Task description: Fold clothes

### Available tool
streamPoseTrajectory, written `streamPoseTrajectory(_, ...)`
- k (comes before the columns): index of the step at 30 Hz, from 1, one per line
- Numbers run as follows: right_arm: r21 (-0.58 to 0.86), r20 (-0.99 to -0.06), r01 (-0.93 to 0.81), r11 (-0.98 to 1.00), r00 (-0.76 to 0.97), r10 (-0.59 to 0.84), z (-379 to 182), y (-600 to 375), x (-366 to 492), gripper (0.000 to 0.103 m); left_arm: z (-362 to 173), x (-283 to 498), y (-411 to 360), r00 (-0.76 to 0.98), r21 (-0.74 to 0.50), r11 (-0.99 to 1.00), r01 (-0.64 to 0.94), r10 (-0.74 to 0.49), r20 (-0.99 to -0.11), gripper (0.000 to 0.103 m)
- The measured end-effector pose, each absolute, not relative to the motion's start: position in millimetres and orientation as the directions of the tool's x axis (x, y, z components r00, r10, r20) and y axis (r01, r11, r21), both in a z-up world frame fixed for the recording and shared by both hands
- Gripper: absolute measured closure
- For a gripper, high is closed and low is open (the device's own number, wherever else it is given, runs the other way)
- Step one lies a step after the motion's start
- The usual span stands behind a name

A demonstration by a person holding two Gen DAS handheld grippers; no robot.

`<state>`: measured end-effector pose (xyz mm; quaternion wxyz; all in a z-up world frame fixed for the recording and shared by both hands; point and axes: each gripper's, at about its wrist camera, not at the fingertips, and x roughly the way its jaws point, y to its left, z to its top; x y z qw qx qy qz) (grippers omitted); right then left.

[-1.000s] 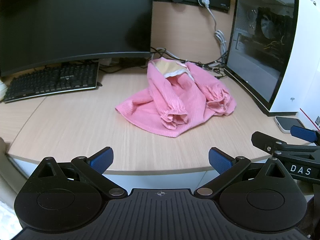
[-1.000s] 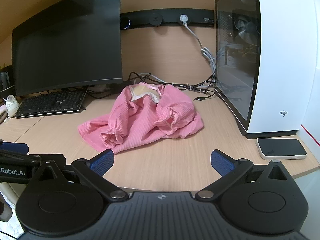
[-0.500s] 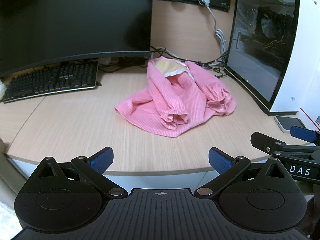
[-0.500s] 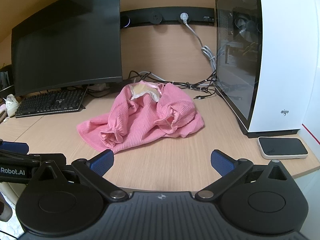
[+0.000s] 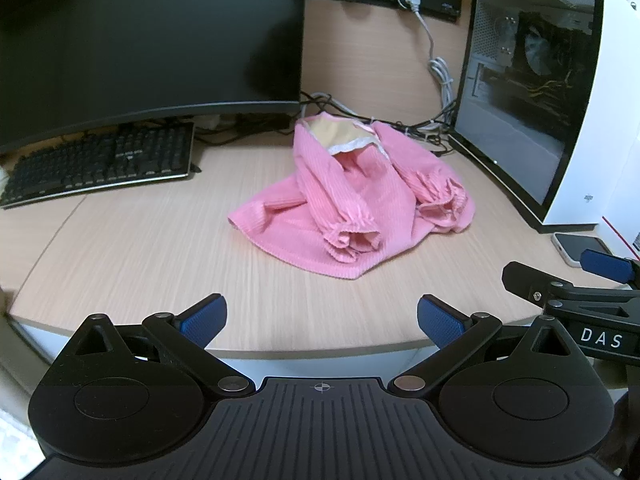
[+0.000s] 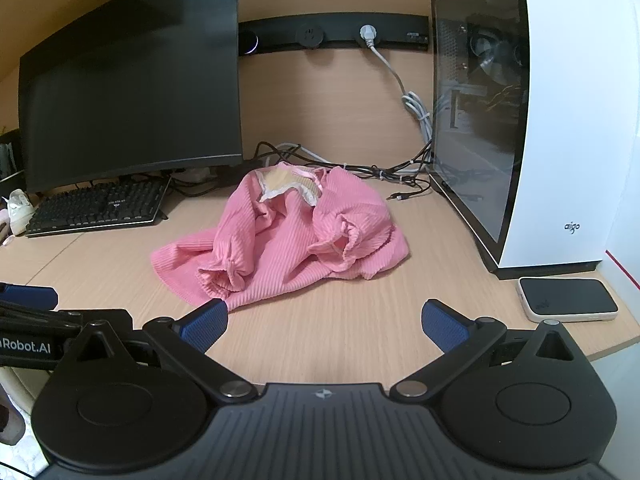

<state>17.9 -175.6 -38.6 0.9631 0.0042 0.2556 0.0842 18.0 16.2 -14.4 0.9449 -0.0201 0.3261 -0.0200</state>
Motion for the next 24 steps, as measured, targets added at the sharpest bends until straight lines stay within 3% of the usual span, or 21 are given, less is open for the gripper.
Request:
streamPoseTrajectory(13,0.063,-0.549,-0.119,0.991,0.825,0.134,-51,-160,46,0.000,-34,72,35,0.709,-0.106,0.989,0.108,-0.151,-0.689,0.000)
streamPoseTrajectory(18,0.070,-0.638,0.011,0.997,0.769,0.036,-67,-162,65,0.000,-44,104,43,0.653,-0.151,0.975,0.165,-0.223,-0.724,0.000)
streamPoseTrajectory(24,0.104,-0.686,0.164,0.981,0.726,-0.049,-55,-158,96,0.000,-34,167,51,0.586,-0.268,0.917,0.294,-0.395,-0.708,0.000)
